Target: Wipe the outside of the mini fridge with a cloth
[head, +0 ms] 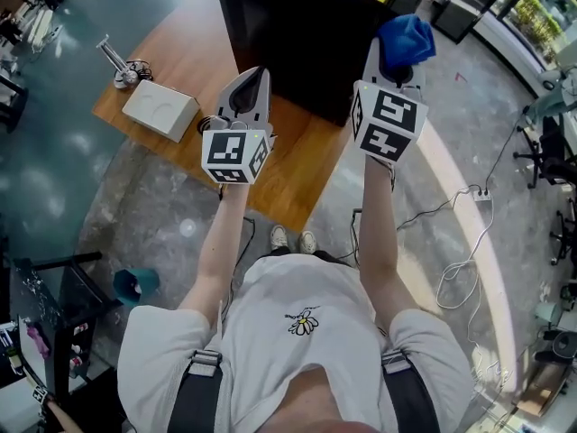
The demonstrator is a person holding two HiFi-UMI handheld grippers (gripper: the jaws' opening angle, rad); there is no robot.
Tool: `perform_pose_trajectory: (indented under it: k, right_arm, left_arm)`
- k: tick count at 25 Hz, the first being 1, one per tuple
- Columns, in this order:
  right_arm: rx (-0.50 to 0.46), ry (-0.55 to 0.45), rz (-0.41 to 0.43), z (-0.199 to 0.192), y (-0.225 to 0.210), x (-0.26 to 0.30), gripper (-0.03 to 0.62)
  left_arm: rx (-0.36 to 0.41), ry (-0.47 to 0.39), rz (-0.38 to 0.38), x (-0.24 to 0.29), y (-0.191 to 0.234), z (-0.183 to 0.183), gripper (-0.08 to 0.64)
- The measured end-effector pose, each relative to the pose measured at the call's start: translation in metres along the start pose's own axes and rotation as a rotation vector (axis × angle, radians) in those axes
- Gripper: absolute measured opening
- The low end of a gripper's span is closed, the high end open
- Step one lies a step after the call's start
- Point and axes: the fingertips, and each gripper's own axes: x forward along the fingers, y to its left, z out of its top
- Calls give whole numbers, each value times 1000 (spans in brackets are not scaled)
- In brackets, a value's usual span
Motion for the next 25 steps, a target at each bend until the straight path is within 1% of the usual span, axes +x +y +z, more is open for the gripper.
perform_pose_trajectory:
  k: [3,6,9,11,15,18,22,25]
  right_arm:
    - [21,-47,111,15,42,2,67]
    - [2,-63,230,22,99,15,67]
    - [3,-65,328,26,159,36,67]
    - [-2,-59,369,26,196,60,67]
    - [-36,-6,427,9,259,113,67]
    - [-43,43,463,-5,293,143,67]
    - [-114,52,456,-12,316,171,67]
    - [-133,66,444,-16,324,185,67]
  left_arm:
    - [6,8,20,-3,11,-2,2]
    - [19,12,52,-10,32,-1,2]
    - [38,16,105,-24,65,-2,2]
    - [52,25,148,-33,94,-6,2]
    - [58,45,230,-49,146,-20,2]
    - [47,53,287,-56,176,-29,2]
    - [39,64,318,-58,195,-36,2]
    - [34,71,330,-60,203,-41,2]
